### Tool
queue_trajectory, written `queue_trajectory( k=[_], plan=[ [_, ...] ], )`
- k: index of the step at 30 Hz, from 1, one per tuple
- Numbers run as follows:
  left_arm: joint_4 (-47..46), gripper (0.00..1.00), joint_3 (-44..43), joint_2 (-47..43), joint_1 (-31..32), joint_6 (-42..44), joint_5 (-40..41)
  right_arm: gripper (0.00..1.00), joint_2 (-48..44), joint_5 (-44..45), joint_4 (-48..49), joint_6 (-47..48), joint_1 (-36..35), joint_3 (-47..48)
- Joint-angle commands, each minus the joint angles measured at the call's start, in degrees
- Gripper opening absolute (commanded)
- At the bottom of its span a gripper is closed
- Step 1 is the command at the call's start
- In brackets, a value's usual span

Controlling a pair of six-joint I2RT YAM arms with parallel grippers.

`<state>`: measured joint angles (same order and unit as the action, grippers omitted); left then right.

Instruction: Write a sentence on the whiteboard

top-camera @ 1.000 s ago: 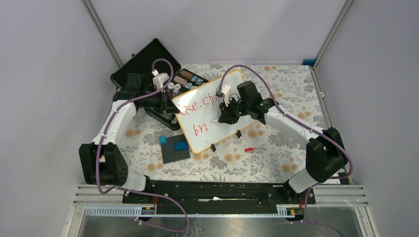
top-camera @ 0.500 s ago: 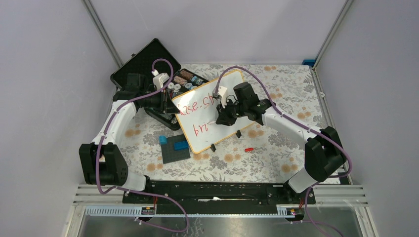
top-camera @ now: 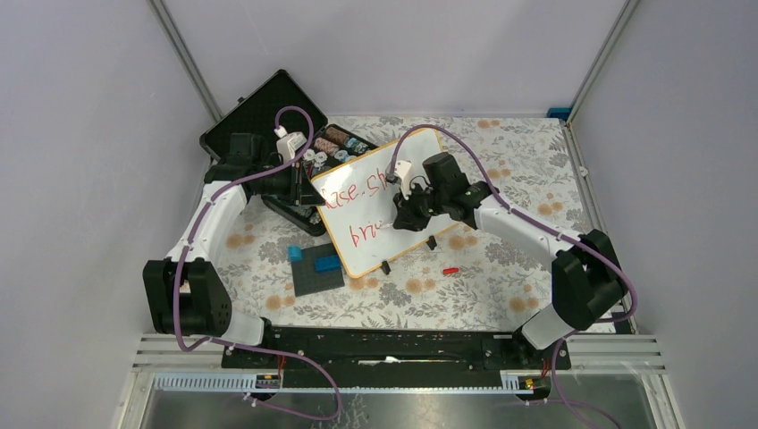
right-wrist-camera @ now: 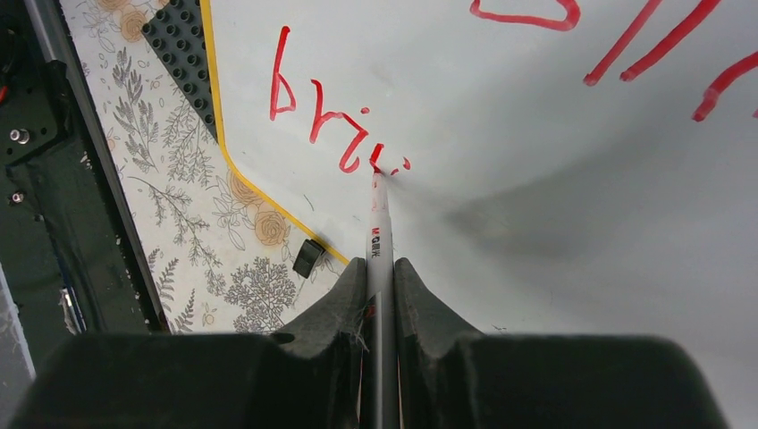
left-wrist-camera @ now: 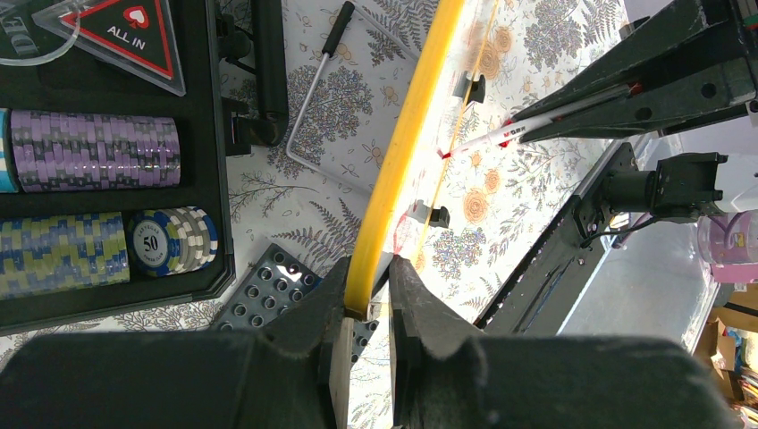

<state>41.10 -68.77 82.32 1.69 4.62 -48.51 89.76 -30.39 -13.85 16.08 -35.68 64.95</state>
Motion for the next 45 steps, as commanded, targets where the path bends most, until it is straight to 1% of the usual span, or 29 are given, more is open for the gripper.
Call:
queue_trajectory(
  k=[1, 8, 22, 45],
  plan=[
    [-1.20, 0.00, 0.39, -0.32, 1.38, 3.55, 4.35, 0.00, -2.37, 2.74, -0.83, 2.07, 0.57, 0.46],
    [-1.20, 0.00, 0.25, -0.13, 1.38, 3.41, 4.21, 0.00, -2.50, 3.06, -1.56, 2.66, 1.88, 1.92],
    [-1.20, 0.00, 0.12, -0.04, 1.47, 3.50, 4.21, 0.00, 0.01, 2.22, -1.58, 1.50, 1.88, 6.07],
    [-1.20, 0.00, 0.09, 0.19, 1.47, 3.51, 4.17, 0.00, -1.50, 1.65, -1.61, 2.73, 1.80, -1.52]
  ],
)
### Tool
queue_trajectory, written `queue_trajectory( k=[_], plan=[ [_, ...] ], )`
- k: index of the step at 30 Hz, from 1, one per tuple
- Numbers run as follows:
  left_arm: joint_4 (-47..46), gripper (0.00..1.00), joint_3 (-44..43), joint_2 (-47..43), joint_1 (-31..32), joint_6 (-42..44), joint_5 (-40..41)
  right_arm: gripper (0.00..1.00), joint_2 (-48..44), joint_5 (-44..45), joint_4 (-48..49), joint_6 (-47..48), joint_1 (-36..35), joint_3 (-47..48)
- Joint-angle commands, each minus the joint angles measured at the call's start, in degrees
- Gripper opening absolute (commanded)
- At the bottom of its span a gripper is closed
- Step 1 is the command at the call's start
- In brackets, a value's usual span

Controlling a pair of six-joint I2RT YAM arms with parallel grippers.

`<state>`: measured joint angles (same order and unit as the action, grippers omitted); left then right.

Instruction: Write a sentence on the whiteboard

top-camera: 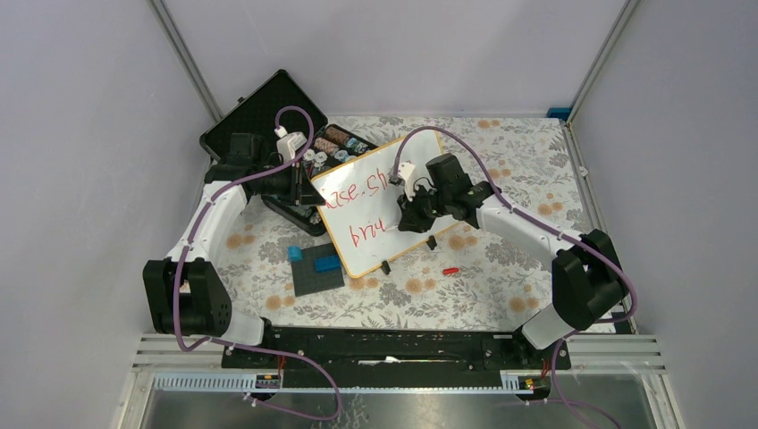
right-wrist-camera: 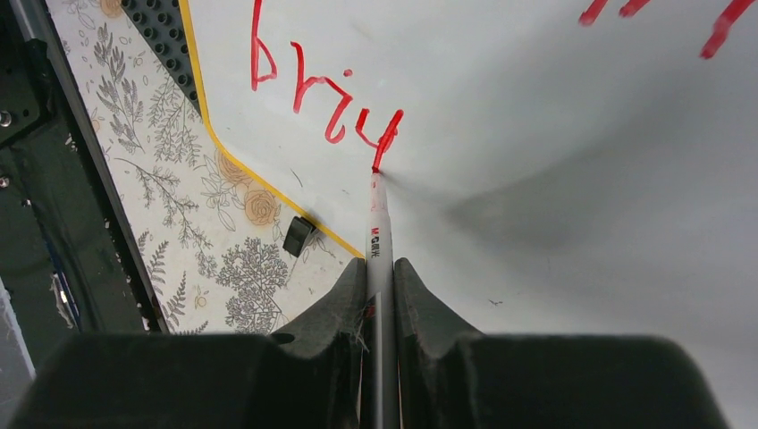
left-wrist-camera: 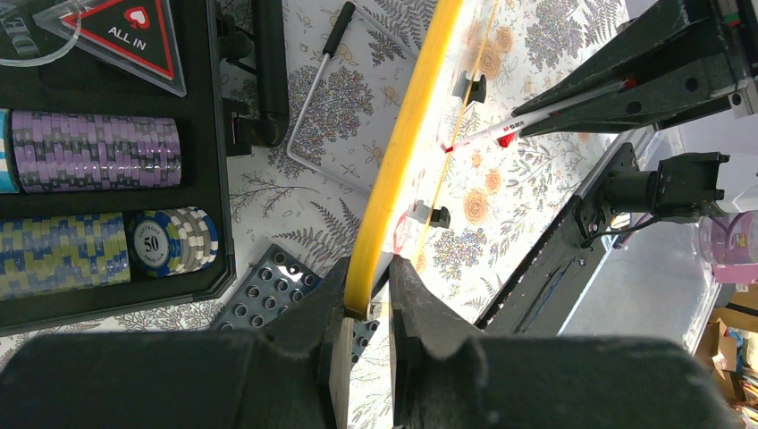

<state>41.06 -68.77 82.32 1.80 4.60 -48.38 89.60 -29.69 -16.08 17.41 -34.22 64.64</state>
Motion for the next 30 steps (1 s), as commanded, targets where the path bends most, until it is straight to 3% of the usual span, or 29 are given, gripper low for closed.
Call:
queue_trajectory(
  k=[1, 16, 30],
  plan=[
    [-1.16, 0.00, 0.06, 0.13, 1.36, 3.56, 4.03, 0.00, -1.42, 0.74, 0.67, 1.40, 0.23, -1.52],
    [-1.16, 0.00, 0.34, -0.12, 1.36, 3.64, 4.17, 0.00, 0.60, -0.24, 1.29, -0.34, -3.89, 0.45],
    [-1.15, 0.00, 0.20, -0.10, 1.36, 3.49, 4.00, 0.00, -1.97, -0.79, 0.47, -1.86, -2.77, 5.69]
  ],
)
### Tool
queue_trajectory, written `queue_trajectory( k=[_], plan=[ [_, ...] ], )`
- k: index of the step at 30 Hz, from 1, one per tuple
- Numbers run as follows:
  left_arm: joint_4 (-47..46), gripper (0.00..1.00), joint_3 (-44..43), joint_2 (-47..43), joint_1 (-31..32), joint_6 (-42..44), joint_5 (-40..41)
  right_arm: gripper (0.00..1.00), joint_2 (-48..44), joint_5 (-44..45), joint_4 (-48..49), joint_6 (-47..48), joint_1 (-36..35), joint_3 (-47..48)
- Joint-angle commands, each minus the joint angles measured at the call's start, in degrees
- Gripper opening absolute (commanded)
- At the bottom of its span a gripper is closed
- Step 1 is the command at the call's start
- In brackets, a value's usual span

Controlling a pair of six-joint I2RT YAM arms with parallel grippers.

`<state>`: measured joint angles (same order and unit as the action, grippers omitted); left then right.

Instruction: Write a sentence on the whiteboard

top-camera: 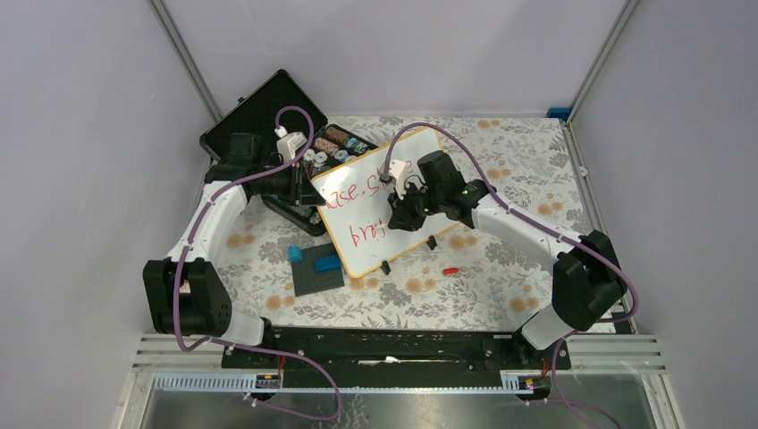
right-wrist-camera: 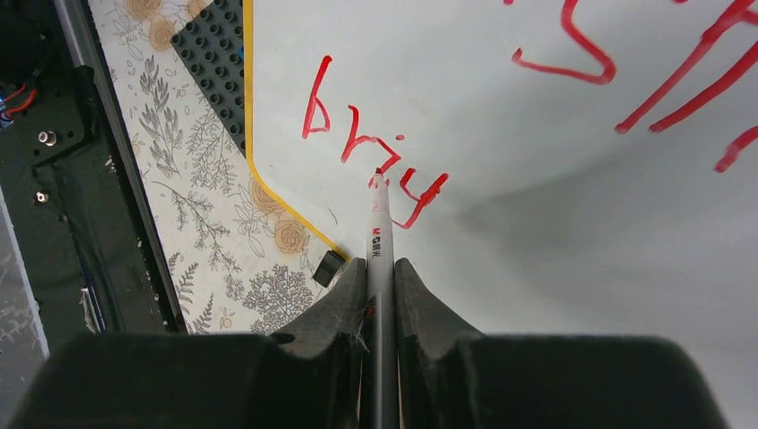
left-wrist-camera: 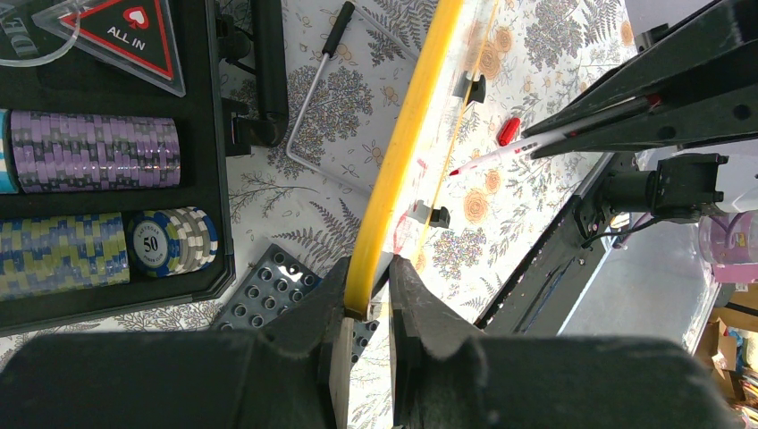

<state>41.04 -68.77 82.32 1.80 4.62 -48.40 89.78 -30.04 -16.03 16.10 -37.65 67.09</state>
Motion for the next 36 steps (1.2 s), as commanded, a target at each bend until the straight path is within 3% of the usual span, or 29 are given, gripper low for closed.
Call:
queue_trajectory(
  k=[1, 36],
  plan=[
    [-1.13, 0.00, 0.22, -0.18, 1.36, 3.45, 4.02, 0.00, -1.95, -0.11, 0.43, -0.48, 0.68, 3.45],
    [-1.12, 0.00, 0.55, -0.36, 1.36, 3.57, 4.37, 0.00, -0.06, 3.40, 0.45, 1.19, 3.77, 3.60]
  ],
)
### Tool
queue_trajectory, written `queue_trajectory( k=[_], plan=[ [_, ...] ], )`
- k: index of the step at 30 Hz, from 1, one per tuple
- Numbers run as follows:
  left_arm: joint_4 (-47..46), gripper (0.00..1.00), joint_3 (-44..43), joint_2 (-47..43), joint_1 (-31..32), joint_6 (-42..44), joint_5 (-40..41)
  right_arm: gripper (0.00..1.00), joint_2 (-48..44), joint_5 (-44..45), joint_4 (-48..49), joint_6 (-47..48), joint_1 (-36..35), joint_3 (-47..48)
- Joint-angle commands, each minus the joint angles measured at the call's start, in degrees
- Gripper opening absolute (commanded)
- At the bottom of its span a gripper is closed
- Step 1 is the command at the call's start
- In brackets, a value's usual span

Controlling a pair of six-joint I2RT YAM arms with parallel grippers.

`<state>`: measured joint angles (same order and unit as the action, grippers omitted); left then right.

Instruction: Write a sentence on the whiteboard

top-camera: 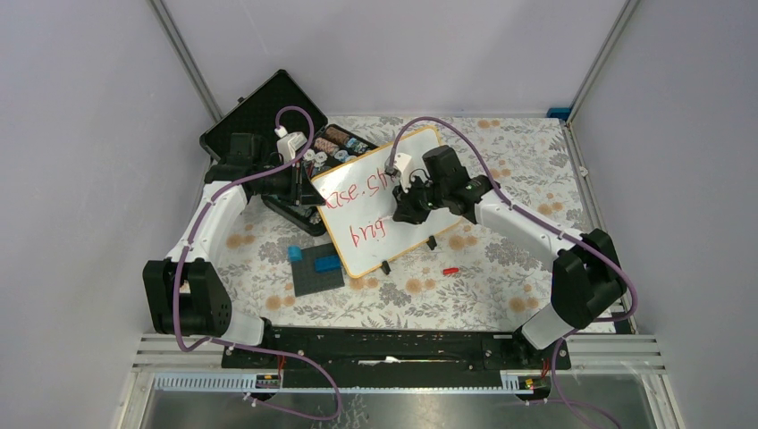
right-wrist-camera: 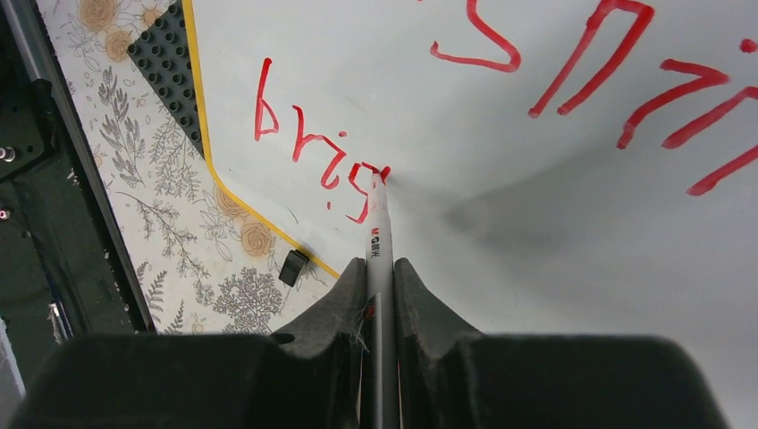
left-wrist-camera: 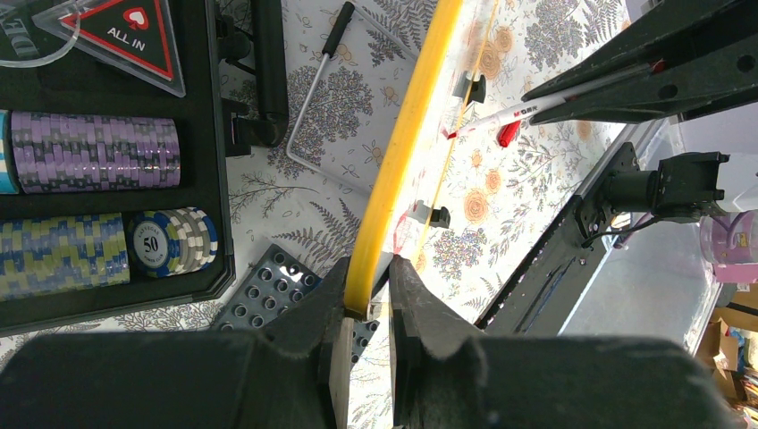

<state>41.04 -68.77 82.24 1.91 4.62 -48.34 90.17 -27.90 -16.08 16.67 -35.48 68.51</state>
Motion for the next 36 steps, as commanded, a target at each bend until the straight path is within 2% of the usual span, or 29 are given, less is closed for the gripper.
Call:
queue_trajectory(
  k=[1, 7, 16, 36],
  plan=[
    [-1.09, 0.00, 0.45, -0.24, 1.25, 3.55, 4.38, 0.00, -0.56, 1.22, 0.48, 0.65, 1.75, 2.01],
    [-1.13, 0.00, 0.33, 0.12, 1.25, 3.46, 4.30, 0.00, -0.79, 0.10, -0.59, 1.32, 1.91, 1.59],
    [-1.16, 0.00, 0.28, 0.12, 1.25, 3.46, 4.30, 0.00, -3.85, -6.01, -2.26, 1.25, 3.09, 1.58],
    [-1.09, 0.00, 0.09, 0.20, 1.34, 3.55, 4.30, 0.00, 0.00, -3.53, -1.19, 1.18, 4.64, 4.99]
  ],
)
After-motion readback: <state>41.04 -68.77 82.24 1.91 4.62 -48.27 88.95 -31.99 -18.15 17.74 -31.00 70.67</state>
